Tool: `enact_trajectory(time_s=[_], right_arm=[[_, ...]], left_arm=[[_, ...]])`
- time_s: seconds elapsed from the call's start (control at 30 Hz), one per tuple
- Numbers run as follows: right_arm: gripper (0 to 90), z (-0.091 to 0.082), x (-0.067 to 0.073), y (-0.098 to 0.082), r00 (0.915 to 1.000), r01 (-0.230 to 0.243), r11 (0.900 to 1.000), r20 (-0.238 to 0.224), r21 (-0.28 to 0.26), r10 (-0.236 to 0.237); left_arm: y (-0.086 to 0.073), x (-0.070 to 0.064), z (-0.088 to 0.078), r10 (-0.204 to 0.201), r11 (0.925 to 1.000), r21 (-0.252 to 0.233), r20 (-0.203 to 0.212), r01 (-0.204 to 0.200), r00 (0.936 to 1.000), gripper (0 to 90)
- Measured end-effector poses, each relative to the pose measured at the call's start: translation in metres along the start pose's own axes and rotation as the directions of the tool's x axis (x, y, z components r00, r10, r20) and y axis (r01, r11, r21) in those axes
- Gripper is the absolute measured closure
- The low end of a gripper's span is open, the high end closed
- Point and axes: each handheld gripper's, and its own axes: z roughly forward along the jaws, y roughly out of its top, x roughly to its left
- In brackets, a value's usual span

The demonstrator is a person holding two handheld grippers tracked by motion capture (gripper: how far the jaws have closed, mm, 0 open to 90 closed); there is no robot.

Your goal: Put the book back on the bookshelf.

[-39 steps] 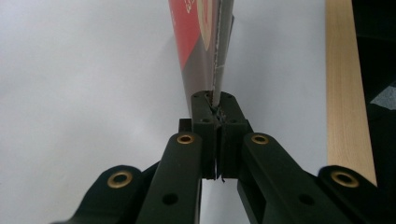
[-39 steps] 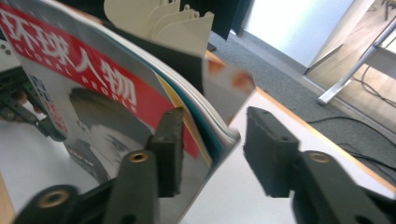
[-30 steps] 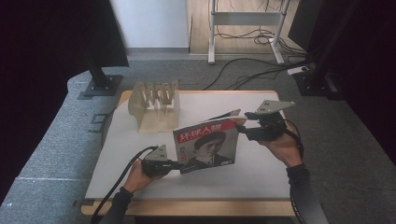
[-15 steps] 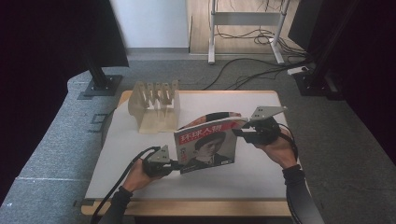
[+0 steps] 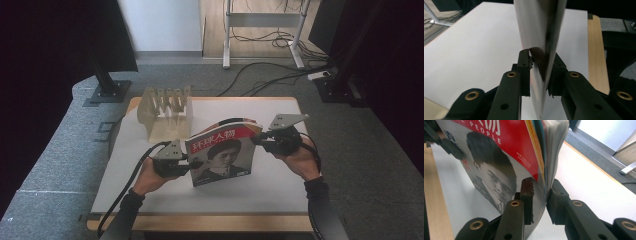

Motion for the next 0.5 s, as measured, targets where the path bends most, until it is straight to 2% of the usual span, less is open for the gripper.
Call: enact_trajectory(time_s=[0.17,0.23,0.33,0.43,0.47,0.5], right_arm=[[73.7,0.0,0.0,0.0,1.0,-0.004,1.0,0.002,-0.006,0.004],[73.6,0.0,0.001,0.0,1.0,-0.008,1.0,0.005,-0.009,0.008],[73.6,0.0,0.001,0.0,0.9999,-0.009,1.0,0.005,-0.011,0.009],[73.6,-0.001,0.001,0.0,1.0,-0.009,1.0,0.003,-0.011,0.009],[73.7,0.0,0.001,0.0,0.9999,-0.009,1.0,0.007,-0.012,0.009],[73.7,0.0,0.001,0.0,0.9999,-0.009,1.0,0.007,-0.012,0.009]], left_arm=[[0.027,0.003,-0.007,-0.013,0.9995,0.027,-0.013,0.013,0.9998,71.2],[0.04,0.004,-0.01,-0.021,0.999,0.039,-0.031,0.022,0.9993,69.7],[0.048,0.005,-0.012,-0.02,0.999,0.04,-0.044,0.022,0.9988,68.7],[0.061,0.006,-0.014,-0.027,0.9991,0.03,-0.061,0.029,0.9978,69.4],[0.065,0.007,-0.015,-0.023,0.999,0.037,-0.069,0.025,0.9974,76.9],[0.067,0.007,-0.014,-0.021,0.9988,0.043,-0.079,0.024,0.9967,76.9]])
